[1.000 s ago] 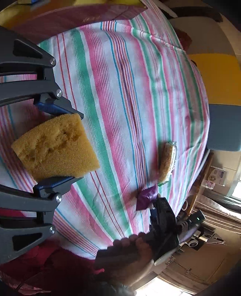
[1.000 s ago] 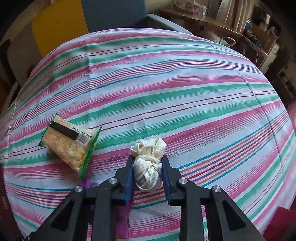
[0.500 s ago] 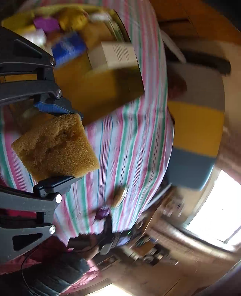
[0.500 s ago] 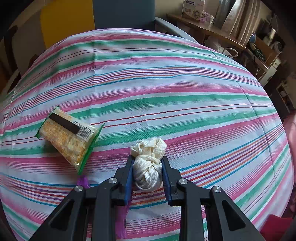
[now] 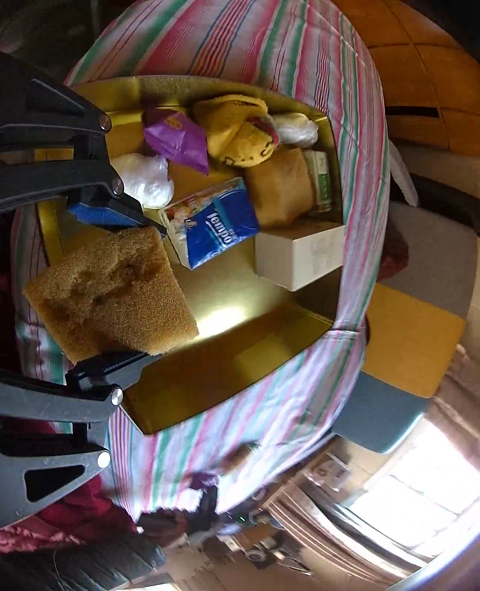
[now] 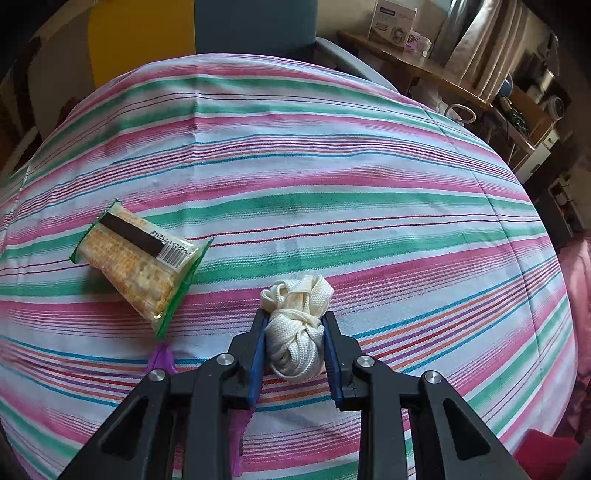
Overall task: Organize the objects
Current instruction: 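Carry the yellow sponge over the gold tray with the left tool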
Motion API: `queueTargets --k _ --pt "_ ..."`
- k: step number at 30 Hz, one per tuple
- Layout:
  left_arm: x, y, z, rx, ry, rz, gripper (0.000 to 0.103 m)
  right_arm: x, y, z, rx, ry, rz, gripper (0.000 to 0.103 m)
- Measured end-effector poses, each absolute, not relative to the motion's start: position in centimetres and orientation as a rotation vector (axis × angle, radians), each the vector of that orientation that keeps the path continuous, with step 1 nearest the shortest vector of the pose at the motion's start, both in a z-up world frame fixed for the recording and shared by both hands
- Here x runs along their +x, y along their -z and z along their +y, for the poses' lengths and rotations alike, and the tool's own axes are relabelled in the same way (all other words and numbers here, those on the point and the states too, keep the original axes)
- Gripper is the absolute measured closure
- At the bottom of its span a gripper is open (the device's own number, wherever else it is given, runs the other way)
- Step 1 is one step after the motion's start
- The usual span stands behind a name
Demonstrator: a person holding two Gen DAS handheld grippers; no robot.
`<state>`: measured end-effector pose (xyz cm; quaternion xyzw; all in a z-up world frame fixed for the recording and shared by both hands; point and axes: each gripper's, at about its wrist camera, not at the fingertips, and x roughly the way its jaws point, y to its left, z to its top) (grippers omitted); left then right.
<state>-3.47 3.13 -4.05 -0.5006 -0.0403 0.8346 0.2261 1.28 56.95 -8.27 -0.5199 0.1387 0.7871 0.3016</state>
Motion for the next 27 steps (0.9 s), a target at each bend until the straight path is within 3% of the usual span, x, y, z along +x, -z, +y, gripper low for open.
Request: queueTargets --k 10,16,27 --pt "-5.3 8.8 2.8 -1.533 -2.325 -0.044 0.037 1.3 8.3 56.8 -1.384 -2.086 0.351 0.075" --pt "-4.7 7.9 1.9 -1.488 -2.342 -0.089 0.036 1.2 8.4 57.5 -1.386 -2.086 0.353 0.075" --pt "-2.4 3.9 1.3 -1.296 -2.569 0.038 0.036 1.1 8.3 57.3 -1.393 -2.083 0.319 0.075"
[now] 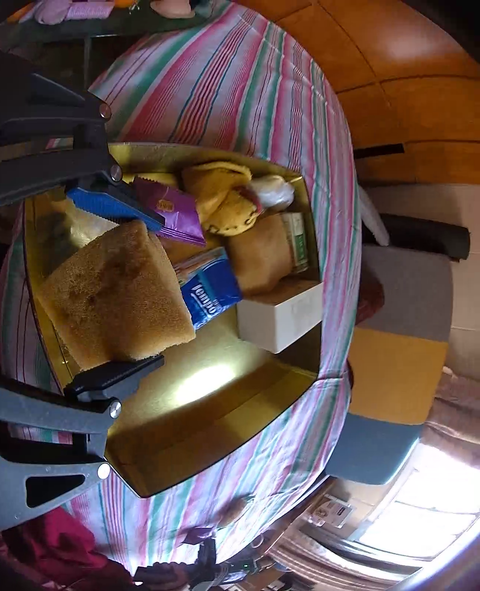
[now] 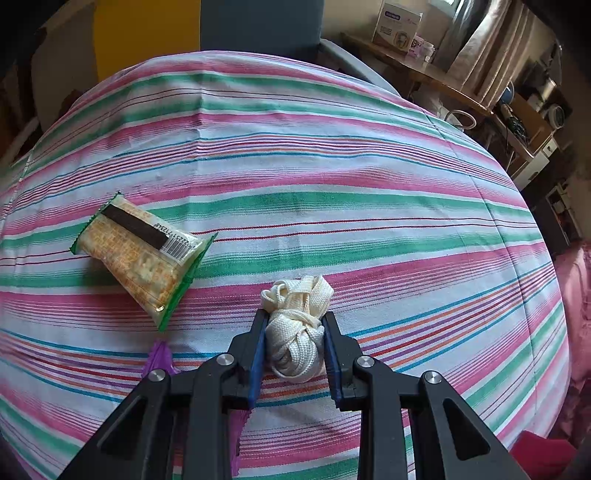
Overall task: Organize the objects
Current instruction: 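Carry the yellow sponge over the gold tray with the left tool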
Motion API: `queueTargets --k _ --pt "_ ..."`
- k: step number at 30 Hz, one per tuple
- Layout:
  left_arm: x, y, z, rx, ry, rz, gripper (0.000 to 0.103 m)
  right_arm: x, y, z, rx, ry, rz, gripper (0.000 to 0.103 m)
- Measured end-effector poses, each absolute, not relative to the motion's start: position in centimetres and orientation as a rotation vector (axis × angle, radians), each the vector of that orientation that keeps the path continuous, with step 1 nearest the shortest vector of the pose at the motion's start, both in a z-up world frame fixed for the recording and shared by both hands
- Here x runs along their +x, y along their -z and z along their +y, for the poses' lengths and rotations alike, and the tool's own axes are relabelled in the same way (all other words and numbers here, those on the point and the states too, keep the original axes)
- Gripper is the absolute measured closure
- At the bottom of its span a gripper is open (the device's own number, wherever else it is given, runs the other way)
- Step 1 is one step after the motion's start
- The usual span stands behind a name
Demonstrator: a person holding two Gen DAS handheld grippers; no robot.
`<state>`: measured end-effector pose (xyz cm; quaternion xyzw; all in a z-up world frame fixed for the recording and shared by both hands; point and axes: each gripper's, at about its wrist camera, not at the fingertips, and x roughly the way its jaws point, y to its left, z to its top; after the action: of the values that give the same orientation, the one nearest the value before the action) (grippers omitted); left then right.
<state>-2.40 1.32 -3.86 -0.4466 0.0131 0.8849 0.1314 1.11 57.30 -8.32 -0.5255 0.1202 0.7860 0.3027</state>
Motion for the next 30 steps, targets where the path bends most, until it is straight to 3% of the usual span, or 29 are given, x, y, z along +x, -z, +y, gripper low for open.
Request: queueTargets --k 12,30 --pt "-1.9 2.7 2.4 -1.264 -2.616 0.12 0.036 1.0 8.3 56.8 -1.397 -2.081 0.278 0.075" --pt "-1.5 2.7 3.0 -1.242 -2.606 0.173 0.036 2.4 5.9 59.0 -1.209 -2.088 0.414 0.075"
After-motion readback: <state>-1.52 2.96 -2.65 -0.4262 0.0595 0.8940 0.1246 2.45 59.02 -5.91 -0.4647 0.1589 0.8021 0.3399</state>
